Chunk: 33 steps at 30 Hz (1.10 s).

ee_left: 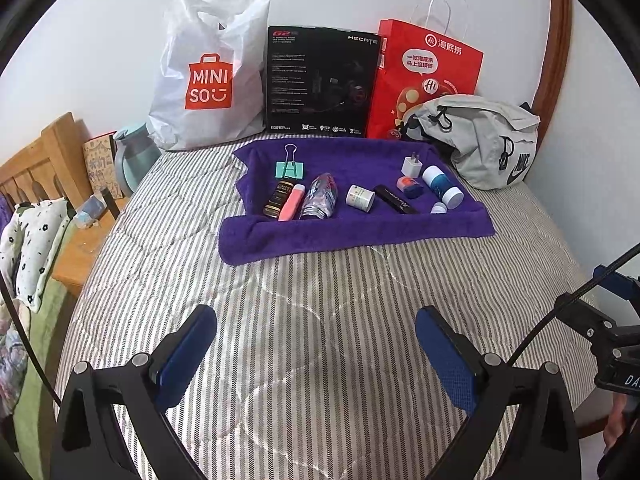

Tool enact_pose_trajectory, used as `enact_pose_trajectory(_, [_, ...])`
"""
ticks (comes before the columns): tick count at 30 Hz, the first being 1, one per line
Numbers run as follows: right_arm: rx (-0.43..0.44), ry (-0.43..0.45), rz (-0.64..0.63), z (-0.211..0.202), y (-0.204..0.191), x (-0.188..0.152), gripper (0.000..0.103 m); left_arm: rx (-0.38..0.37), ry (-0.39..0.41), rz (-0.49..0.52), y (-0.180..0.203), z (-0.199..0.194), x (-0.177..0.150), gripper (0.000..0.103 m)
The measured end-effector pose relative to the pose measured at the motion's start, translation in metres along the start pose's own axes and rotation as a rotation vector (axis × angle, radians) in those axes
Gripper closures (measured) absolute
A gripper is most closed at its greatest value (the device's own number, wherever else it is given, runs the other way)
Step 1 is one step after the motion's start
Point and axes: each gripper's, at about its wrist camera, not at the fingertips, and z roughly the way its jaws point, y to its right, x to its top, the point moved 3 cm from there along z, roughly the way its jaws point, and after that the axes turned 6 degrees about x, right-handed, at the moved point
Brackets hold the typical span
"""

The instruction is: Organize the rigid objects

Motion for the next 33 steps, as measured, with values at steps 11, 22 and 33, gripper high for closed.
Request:
enact_pose_trajectory(11, [-0.005, -0.004, 0.000, -0.0003, 0.0030, -0.0014, 0.000, 0.004, 0.000, 0.007, 0.0028, -0.0010, -0.0021, 0.003])
enact_pose_trajectory(22, [-0.014, -0.004, 0.011, -0.0012, 0.0068, -0.0023, 0.000, 0.011, -0.004, 0.015, 0.0026, -0.0010, -0.0028, 0.003])
enact_pose_trajectory(33, [-0.017, -0.002, 0.012, -0.0035, 0.0078, -0.0016, 0.000, 0.007, -0.001, 0.017, 0.0036, -0.0018, -0.0026, 0.003])
